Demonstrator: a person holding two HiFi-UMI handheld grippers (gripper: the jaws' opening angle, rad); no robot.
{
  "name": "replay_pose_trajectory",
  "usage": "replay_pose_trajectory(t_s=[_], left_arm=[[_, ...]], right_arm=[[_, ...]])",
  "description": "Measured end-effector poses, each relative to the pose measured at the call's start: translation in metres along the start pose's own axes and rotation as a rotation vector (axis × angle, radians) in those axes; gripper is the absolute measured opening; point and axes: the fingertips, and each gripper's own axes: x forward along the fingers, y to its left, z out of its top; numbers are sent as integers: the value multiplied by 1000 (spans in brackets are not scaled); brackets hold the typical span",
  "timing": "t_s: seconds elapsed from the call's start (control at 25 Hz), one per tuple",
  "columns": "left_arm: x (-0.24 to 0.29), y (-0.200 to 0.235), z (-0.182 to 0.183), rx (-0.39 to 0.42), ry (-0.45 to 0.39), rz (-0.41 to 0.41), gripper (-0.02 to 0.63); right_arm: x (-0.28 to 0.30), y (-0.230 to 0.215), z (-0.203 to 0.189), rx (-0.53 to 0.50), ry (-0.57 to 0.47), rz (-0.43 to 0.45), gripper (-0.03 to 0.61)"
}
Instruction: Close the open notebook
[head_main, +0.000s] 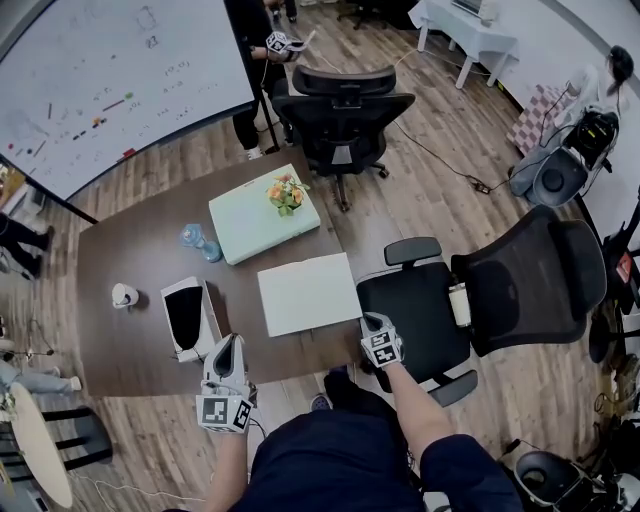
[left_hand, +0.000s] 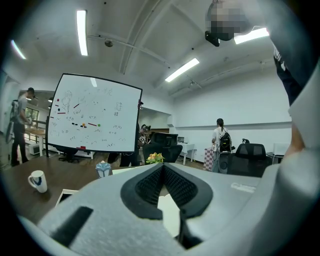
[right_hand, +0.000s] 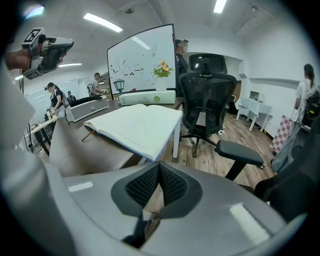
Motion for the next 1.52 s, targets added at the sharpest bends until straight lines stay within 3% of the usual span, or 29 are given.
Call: replay_pose_trajectory(t_s=[0.52,1.52], left_arm=[[3,3,0,-30,-22,6,-14],[-11,3,8,-51,-67,-9,-14]], right_arm=[[-15,3,30,-14,-140,11,9],[-49,34,108,-147,-288,32,9]])
